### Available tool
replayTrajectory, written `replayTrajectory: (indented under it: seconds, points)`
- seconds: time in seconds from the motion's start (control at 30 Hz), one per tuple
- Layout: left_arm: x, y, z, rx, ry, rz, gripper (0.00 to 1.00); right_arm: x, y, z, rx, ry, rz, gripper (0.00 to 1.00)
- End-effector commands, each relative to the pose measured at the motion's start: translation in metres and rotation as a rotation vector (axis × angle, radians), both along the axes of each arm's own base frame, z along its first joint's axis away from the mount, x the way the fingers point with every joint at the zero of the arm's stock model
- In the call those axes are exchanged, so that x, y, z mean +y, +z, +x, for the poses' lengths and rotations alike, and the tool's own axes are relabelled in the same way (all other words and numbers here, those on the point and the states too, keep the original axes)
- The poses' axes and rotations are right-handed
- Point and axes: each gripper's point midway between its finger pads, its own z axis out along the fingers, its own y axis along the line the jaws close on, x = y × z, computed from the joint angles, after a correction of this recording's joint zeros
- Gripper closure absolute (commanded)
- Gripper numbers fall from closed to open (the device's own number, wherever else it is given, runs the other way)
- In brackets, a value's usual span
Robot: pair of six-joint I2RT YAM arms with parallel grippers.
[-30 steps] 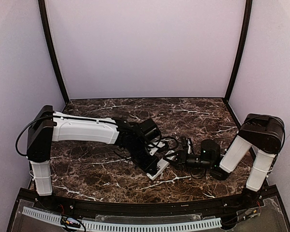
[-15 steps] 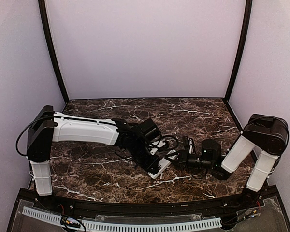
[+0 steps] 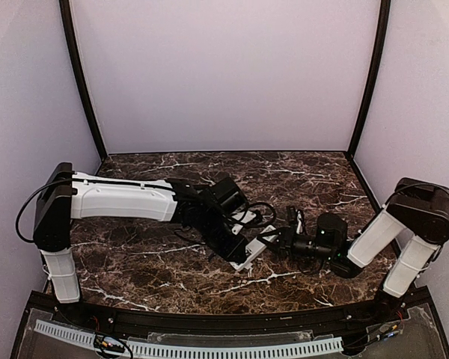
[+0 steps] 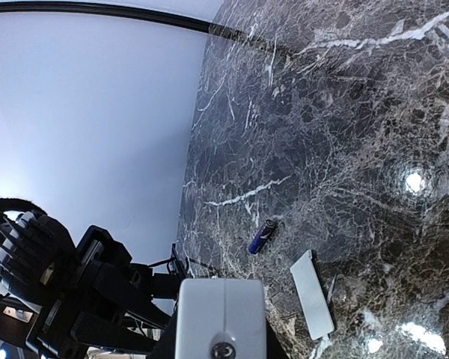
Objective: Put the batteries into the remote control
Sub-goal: Place the battery in the battery compartment.
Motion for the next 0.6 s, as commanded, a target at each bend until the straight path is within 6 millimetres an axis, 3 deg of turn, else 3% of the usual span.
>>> replayTrajectory:
  seconds: [0.0, 0.57]
  points:
    - [0.0064, 0.0094, 0.0039, -0.062, -0.004, 0.012, 0.95, -0.0033, 0.1329, -0.0141, -0.333, 0.042, 0.419, 1.0]
    - [0.0158, 0.0146, 0.0051, -0.08, 0.002, 0.049, 0.87, -0.0066, 0.1394, -0.0138, -0.349, 0.039, 0.431, 1.0]
